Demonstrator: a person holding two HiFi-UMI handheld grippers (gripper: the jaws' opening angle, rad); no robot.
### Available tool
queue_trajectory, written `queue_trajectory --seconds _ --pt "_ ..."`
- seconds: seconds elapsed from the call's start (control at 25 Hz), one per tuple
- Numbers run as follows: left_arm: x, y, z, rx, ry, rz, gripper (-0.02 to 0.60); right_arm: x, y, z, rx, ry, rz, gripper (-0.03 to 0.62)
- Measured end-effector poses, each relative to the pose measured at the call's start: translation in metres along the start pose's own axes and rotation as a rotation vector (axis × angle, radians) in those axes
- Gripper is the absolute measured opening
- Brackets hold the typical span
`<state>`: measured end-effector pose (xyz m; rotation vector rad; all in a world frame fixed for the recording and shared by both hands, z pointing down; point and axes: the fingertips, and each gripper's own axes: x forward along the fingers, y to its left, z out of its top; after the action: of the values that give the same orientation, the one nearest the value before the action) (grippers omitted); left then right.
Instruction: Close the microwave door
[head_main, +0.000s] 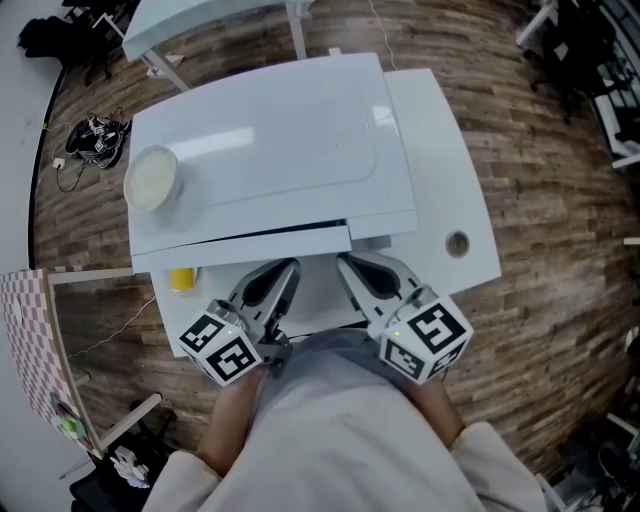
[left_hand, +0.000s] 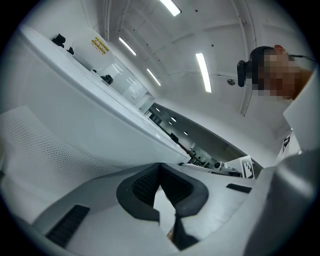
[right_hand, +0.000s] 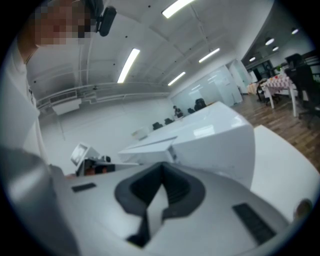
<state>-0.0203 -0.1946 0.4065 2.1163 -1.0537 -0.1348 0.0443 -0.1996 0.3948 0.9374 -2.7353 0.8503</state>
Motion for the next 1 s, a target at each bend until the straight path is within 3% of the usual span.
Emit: queue_trajectory --seconds 0.48,1.0 --pt "0.002 0.009 0.004 -0.007 -0.012 0.009 0.017 0.010 -0.007 0.005 -0.004 -0.011 -0.020 0.023" --pt "0.006 0.003 0.000 -0.012 0.002 -0.013 0.017 0.011 -0.004 0.008 -0.014 0.003 0.016 0.023"
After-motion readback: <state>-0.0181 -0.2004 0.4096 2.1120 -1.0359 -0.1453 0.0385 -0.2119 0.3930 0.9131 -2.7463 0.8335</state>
